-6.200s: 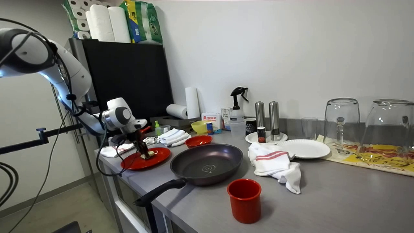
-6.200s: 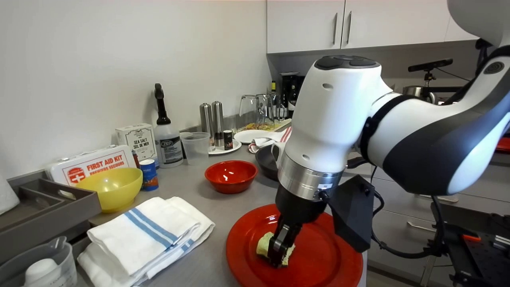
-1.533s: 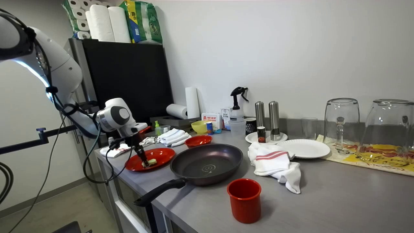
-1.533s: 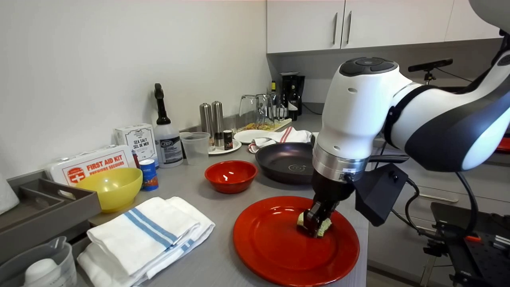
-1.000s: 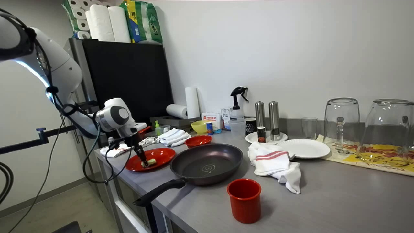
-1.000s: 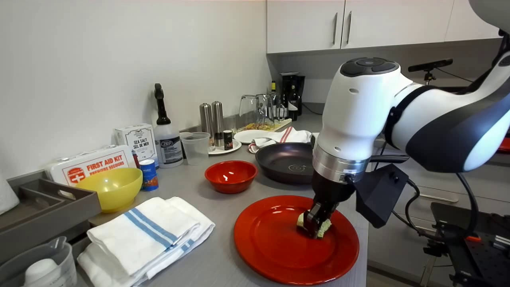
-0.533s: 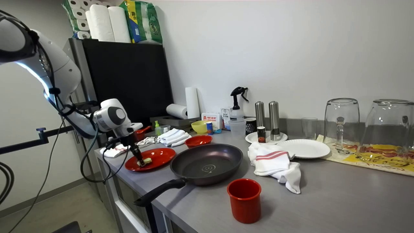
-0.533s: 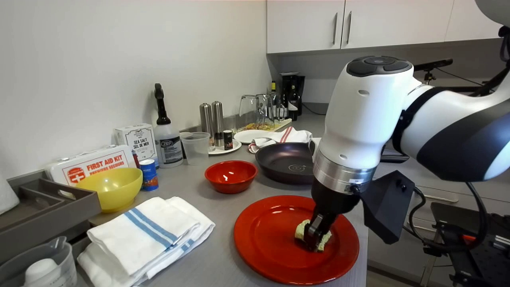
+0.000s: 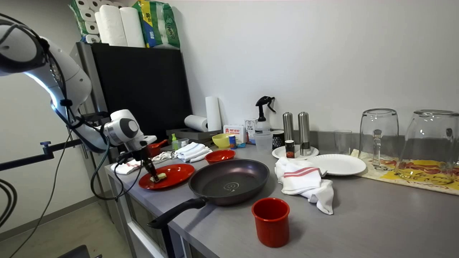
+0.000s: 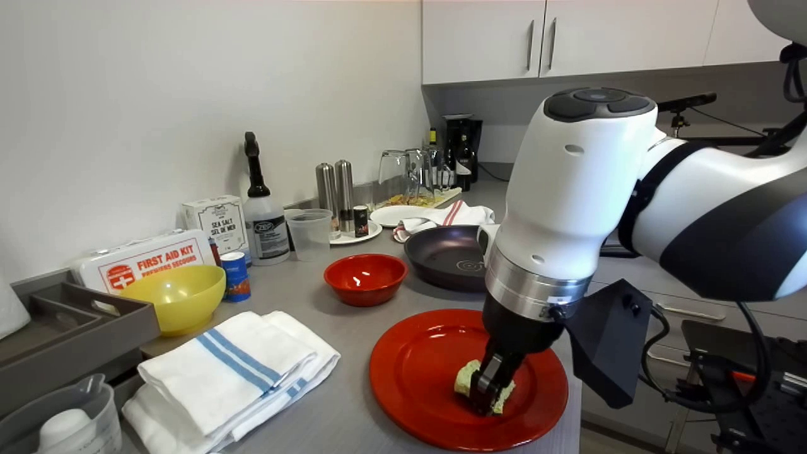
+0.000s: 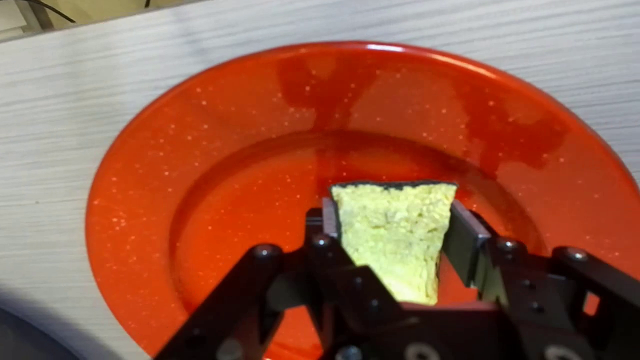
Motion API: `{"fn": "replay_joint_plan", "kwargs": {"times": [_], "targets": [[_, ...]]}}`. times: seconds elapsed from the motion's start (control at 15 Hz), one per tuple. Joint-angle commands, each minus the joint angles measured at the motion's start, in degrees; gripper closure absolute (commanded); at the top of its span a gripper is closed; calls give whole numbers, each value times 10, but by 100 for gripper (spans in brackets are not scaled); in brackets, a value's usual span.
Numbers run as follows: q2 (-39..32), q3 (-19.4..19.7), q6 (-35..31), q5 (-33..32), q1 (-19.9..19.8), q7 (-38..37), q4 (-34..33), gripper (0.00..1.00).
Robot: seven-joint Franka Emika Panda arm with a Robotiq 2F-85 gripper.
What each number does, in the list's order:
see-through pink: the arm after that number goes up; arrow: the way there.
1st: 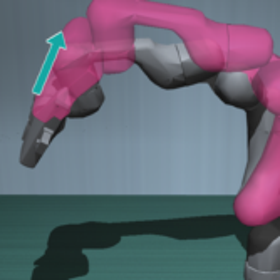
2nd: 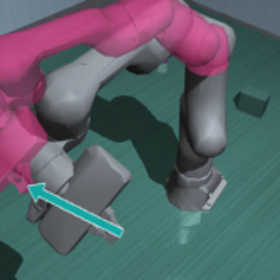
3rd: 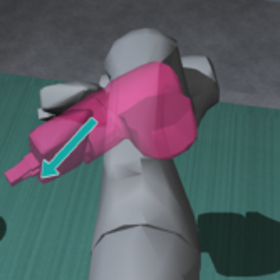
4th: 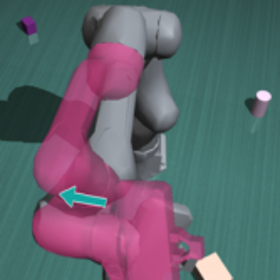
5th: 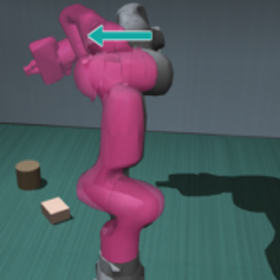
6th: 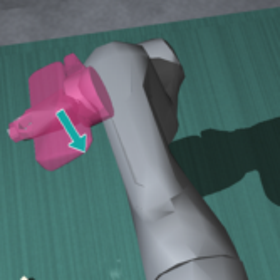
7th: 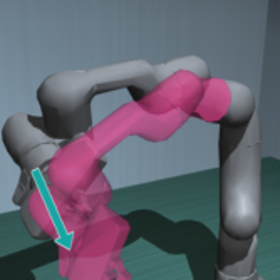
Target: Pick up the sponge and clean the red plate
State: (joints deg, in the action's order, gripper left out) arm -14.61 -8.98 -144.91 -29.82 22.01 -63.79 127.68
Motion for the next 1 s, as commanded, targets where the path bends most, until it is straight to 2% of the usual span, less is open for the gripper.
{"fn": "replay_joint_plan", "kwargs": {"times": [0.0,0.93], "targets": [[-39,2,-1,0,12,10,-40,73],[-76,27,10,5,23,37,-106,73]]}}
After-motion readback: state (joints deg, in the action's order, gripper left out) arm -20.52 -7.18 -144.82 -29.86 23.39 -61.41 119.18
